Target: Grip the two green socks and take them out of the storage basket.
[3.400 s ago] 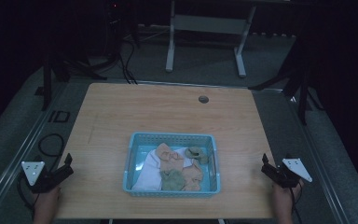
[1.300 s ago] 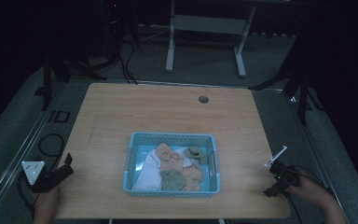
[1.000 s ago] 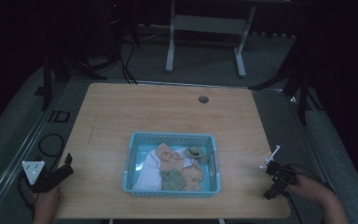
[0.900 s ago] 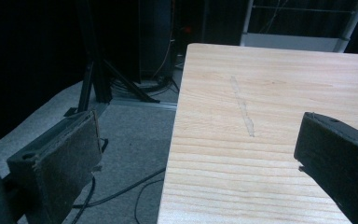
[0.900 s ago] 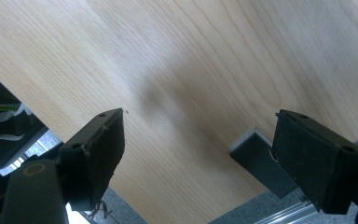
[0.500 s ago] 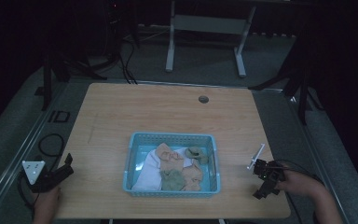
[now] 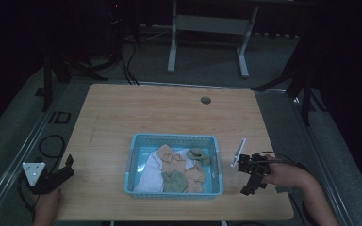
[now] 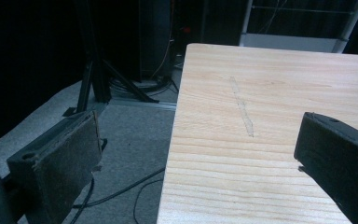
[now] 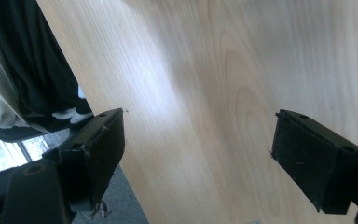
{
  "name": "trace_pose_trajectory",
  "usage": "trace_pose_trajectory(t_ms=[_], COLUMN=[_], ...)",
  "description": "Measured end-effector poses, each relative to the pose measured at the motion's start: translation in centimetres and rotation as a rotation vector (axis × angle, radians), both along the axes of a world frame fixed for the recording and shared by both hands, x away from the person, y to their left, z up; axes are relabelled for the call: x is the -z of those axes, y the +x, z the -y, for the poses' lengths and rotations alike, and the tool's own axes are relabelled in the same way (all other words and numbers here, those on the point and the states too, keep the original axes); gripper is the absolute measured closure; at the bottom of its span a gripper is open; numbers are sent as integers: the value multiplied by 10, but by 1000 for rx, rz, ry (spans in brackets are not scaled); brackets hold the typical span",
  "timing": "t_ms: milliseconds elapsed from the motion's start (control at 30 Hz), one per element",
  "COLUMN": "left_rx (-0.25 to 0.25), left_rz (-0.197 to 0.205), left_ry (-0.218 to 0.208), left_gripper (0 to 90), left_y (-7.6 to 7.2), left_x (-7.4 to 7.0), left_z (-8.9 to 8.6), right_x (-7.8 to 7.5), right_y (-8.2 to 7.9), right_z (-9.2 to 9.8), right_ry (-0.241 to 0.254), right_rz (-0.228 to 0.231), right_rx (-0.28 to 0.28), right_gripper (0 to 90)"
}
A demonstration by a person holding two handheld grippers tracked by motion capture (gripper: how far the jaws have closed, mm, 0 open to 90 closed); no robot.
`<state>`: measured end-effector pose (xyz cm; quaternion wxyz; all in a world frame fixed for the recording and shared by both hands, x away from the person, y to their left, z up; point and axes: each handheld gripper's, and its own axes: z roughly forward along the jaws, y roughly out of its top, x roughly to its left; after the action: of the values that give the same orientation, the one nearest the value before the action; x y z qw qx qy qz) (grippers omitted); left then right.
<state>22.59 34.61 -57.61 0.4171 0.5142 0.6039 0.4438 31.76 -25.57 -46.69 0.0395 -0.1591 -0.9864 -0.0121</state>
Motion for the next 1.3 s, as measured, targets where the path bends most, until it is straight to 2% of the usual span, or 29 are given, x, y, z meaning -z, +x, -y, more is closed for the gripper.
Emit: trace_pose_trajectory(t_ms=[267,600,1000,1133,1300], left_rx=[1,1,6,5,6], left_rz=[3,2,4,5,7], left_ry=[0,0,-4,-5,-6], left_gripper=[7,7,7,7,7], left_y=[0,0,0,-1,-1], left_x=[0,0,0,0,0], left_z=[0,0,-1,-1,-1], right_x=[-21,-35,-28,-23,-14], right_y=[3,7,17,17,16], right_z=[-33,-69,-111,-130,-153], right_ry=[7,-3,-7,3,0], right_rz=[4,15,-5,-15,-3], right_rx=[-81,-150,-209,-260,-308], right_gripper=[172,172,171,170,180])
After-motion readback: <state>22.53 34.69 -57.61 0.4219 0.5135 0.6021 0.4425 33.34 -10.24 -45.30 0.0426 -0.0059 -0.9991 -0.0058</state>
